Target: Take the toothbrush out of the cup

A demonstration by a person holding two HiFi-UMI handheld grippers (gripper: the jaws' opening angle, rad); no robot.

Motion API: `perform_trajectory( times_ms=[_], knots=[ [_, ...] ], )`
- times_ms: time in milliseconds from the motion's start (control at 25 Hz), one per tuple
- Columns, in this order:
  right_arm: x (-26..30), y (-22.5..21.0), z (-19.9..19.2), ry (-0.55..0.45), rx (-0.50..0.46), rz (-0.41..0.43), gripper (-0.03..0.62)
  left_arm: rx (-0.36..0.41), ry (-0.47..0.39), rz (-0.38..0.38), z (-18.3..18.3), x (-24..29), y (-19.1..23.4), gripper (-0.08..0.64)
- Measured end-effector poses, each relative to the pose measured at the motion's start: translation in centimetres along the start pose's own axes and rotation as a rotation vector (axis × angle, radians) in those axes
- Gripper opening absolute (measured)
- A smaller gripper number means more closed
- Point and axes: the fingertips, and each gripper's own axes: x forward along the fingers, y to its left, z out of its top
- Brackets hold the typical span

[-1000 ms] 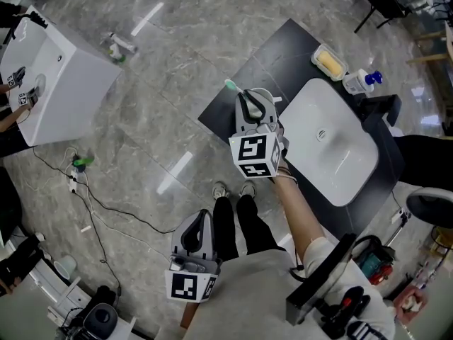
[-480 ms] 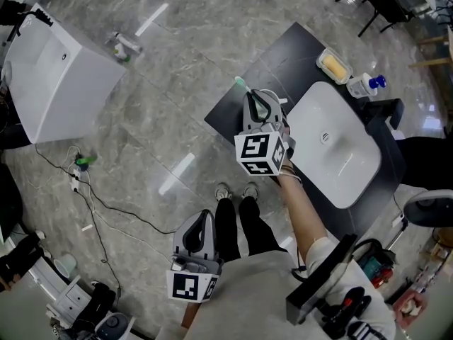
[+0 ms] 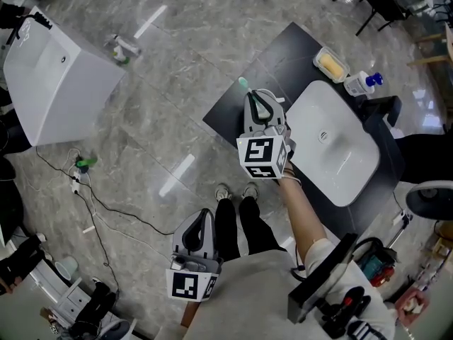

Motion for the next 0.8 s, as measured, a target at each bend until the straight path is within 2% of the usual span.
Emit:
perform_trajectory(
  times_ms=[400,680,800],
  knots=[
    [-4.0,-1.6,4.3,-0.100,0.064,-0.018,0.034,0.034,-0.039,-0.029,1.6,-0.4,-1.3,0.005],
    [-8.4,-3.3,8.8,-0.217,0.076,-0.046,0.034,0.056,-0.086,-0.051,3.5,-0.5,-2.3,0.005],
    [-10.2,-3.7,10.2,-0.251,0.079,-0.043,0.034,0.102,-0.121,-0.071,4.6,-0.6,-2.9,0.004]
  ],
)
